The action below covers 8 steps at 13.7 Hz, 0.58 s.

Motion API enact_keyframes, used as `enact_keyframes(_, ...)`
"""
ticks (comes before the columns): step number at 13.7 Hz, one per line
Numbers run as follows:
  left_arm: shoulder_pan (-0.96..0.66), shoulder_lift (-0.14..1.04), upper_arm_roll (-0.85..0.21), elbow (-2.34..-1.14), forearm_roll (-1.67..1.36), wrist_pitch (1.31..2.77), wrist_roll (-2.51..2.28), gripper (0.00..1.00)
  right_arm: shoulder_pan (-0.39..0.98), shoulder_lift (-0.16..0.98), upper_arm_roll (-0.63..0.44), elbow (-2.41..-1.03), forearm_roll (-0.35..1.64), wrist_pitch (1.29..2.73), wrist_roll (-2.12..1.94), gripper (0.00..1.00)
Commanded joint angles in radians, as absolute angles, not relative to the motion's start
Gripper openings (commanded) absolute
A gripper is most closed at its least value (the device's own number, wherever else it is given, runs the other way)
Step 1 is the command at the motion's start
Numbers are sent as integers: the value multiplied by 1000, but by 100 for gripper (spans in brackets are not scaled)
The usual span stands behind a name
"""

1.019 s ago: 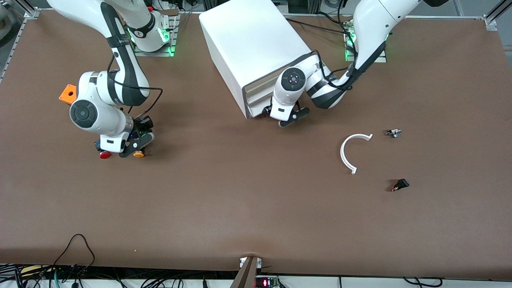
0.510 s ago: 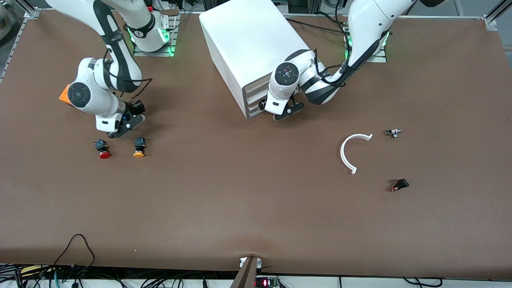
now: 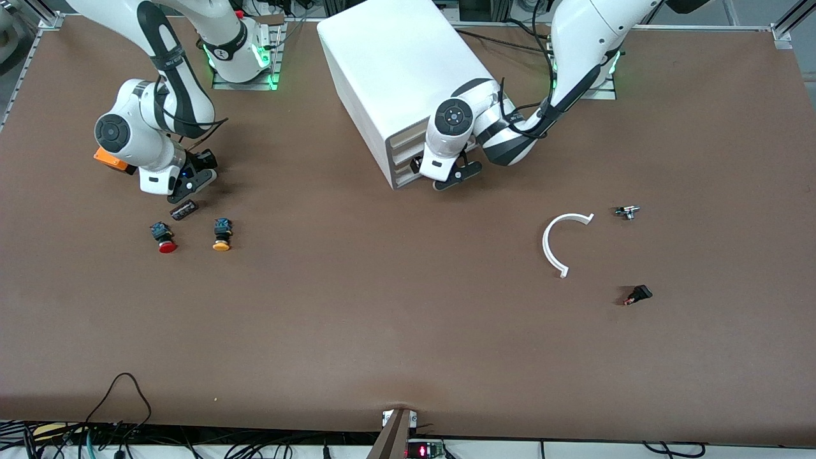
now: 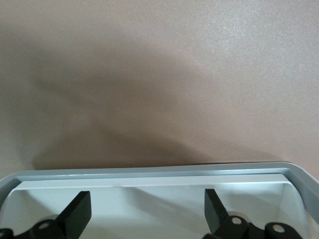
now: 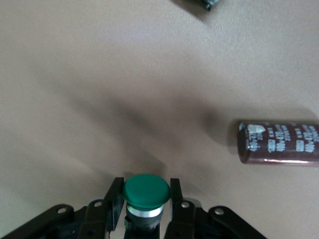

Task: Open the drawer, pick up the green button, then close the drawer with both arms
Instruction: 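Push the drawer shut with the left gripper while the right gripper carries the button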

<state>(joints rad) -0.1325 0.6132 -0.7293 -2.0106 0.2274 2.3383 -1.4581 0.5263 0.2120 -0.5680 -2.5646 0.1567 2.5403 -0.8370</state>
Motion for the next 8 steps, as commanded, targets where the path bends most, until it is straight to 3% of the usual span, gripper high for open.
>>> enact_keyframes(1,-140,620,-736,-2005,249,2339,-1464,100,531,184,-580,-2582,170,2554,-862,52)
enact_keyframes(3,-115,615,-727,-2002,253,2336,-1425,100,531,161,-581,-2571,170,2543,-858,95)
enact_keyframes(4,-92,612,-724,-1997,255,2336,-1390,100,532,152,-581,-2563,170,2539,-853,99)
enact_keyframes(8,15,606,-721,-1959,258,2333,-1261,100,531,158,-600,-2475,170,2534,-804,99)
